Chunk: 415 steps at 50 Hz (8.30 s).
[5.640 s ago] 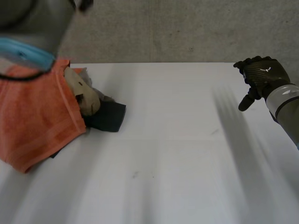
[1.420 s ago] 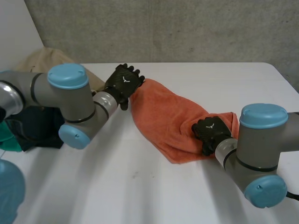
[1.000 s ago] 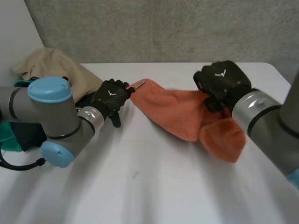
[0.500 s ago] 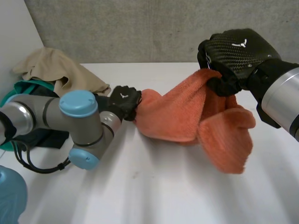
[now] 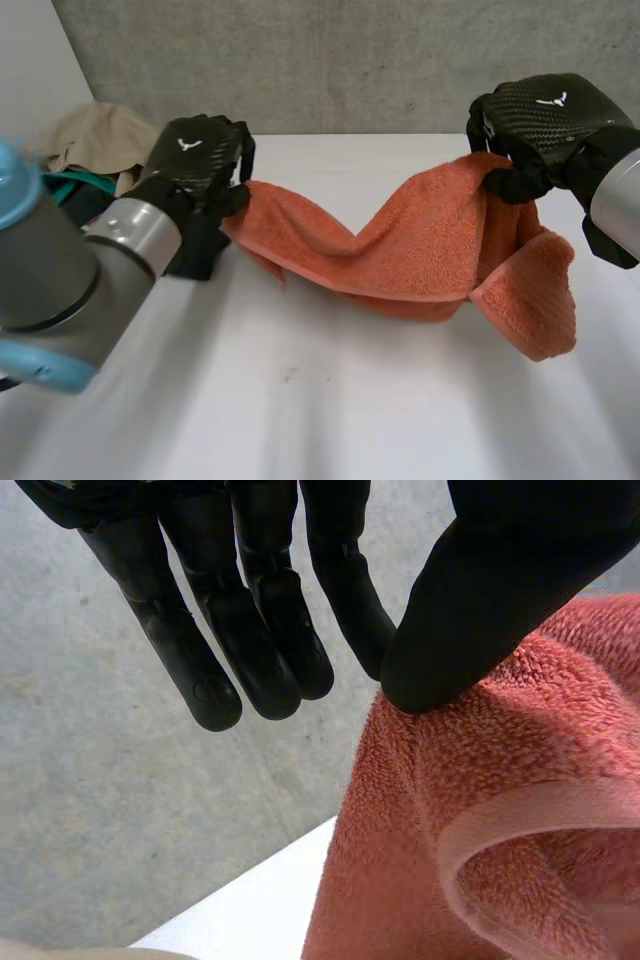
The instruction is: Fold the laundry.
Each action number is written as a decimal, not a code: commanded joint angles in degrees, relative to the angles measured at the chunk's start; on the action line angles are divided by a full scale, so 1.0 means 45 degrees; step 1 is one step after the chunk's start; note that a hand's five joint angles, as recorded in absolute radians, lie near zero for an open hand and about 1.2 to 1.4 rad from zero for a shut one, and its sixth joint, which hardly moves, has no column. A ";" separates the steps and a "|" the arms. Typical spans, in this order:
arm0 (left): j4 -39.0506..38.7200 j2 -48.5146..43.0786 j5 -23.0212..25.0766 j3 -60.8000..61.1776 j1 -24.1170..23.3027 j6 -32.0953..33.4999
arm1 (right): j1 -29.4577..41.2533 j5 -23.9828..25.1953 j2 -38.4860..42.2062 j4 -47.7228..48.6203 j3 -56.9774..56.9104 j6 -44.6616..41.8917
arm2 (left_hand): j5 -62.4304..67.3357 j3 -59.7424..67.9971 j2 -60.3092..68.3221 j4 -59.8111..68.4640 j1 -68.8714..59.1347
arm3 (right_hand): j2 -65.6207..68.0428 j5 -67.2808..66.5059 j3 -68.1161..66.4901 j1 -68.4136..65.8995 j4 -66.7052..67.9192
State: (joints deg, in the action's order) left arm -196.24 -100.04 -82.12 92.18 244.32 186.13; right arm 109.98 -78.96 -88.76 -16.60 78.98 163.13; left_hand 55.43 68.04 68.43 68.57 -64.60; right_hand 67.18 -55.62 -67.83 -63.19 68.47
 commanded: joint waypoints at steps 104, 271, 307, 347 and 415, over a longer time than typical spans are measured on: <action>-0.0200 -0.4511 -0.2044 -0.2693 -0.1756 -0.5545 | 0.0094 -0.0637 0.0622 -0.1585 -0.4037 -0.1114 | 0.3237 0.2657 0.2571 0.2540 -0.3422 | 0.2848 -0.3195 -0.2705 -0.3735 0.2563; 0.0679 -0.4331 -0.1263 -0.1773 -0.1129 0.2133 | -0.3327 0.1609 0.6914 0.1768 -0.0074 -0.8956 | 0.3237 0.2657 0.2571 0.2540 -0.3422 | 0.0973 -0.1319 -0.0830 -0.1860 0.0688; 0.0699 -0.3432 -0.1204 -0.1636 -0.0855 0.0942 | -0.5300 0.1511 0.3670 0.3550 0.5846 0.0643 | 0.3237 0.2657 0.2571 0.2540 -0.3422 | -0.8465 0.8118 0.8608 0.7578 -0.8750; 0.6461 0.0593 -0.1146 -0.1578 -0.0757 0.0844 | -0.6706 0.0672 -0.0336 -0.2328 0.0397 -0.5998 | 0.3237 0.2657 0.2571 0.2540 -0.3422 | 0.2848 -0.3195 -0.2705 -0.3735 0.2563; 0.1168 0.1801 -0.1126 -0.2574 -0.2554 0.2250 | -0.2627 0.4441 0.7575 0.2770 -0.3664 -0.2307 | 0.3237 0.2657 0.2571 0.2540 -0.3422 | -1.2129 1.1782 1.2272 1.1242 -1.2414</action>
State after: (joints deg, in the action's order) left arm -191.37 -99.19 -87.16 77.89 233.78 196.23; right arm 90.98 -61.38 -63.52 -4.59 69.11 153.44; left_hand 56.27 68.36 68.73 68.85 -64.89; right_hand 13.50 -2.49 -12.94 -13.99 13.23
